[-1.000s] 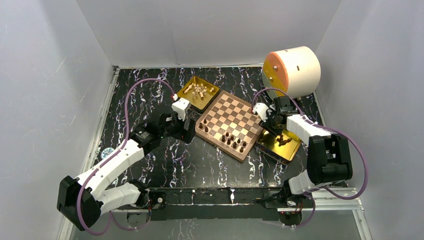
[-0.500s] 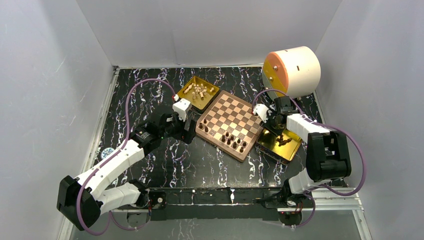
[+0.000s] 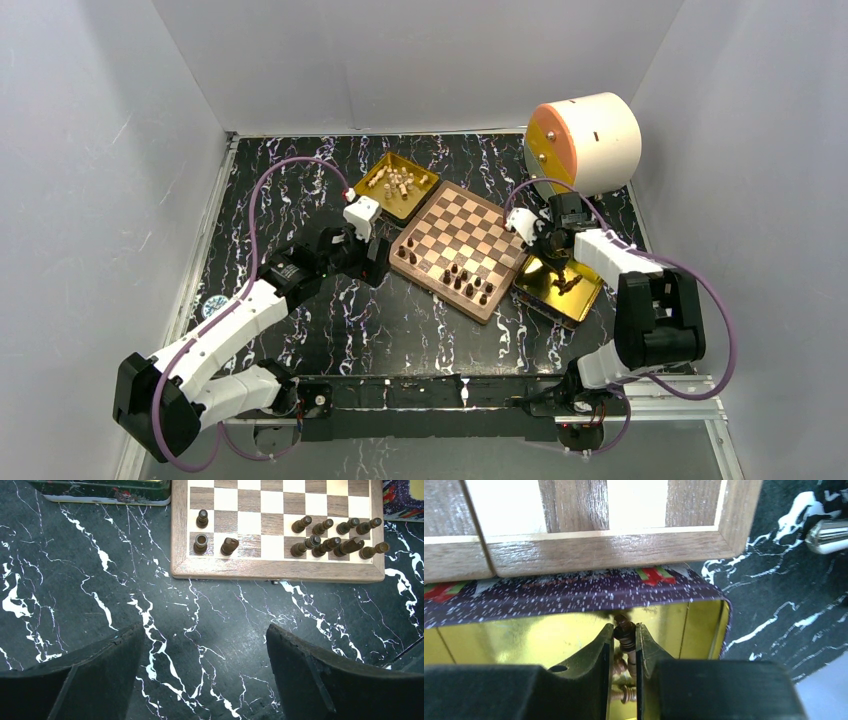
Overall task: Set up the chess pieces on the board
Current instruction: Pick up the chess piece from the storage box, then place the chess piece on the chessboard.
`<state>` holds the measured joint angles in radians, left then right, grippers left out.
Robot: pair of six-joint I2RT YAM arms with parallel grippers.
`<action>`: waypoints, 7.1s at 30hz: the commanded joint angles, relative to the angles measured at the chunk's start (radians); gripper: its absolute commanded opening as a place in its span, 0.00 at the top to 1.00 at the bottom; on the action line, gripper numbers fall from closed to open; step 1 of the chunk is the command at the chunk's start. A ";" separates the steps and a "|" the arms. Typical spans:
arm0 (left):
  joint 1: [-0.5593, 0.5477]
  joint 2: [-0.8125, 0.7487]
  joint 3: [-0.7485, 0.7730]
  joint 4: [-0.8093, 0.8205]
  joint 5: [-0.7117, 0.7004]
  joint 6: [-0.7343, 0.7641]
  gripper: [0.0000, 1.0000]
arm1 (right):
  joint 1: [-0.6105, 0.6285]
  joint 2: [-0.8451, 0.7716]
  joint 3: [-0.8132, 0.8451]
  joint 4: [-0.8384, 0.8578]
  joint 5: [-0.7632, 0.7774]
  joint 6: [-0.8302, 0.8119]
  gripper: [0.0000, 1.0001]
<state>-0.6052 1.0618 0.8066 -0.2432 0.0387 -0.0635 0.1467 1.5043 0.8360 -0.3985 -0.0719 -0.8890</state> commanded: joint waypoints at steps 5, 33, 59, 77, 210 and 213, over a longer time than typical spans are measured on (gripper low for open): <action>-0.005 -0.036 -0.007 0.006 -0.074 -0.021 0.13 | 0.020 -0.142 0.088 -0.131 0.043 0.082 0.91; -0.005 0.104 0.170 0.207 0.319 -0.308 0.32 | 0.326 -0.267 0.264 0.320 -0.301 1.271 0.90; -0.005 0.100 0.110 0.379 0.372 -0.343 0.57 | 0.519 -0.288 0.135 0.647 -0.267 1.754 0.91; -0.005 0.150 0.107 0.338 0.559 -0.084 0.99 | 0.518 -0.394 0.123 0.345 -0.443 1.454 0.89; -0.007 -0.249 -0.063 0.107 -0.257 0.110 0.08 | 0.726 -0.035 0.007 0.533 0.253 1.127 0.65; -0.007 -0.249 -0.064 0.107 -0.255 0.110 0.08 | 0.726 -0.039 0.008 0.529 0.260 1.125 0.64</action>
<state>-0.6117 0.8227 0.7448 -0.1581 -0.2070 0.0418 0.8665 1.5116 0.8040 0.1276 0.1623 0.2329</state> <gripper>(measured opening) 0.916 0.352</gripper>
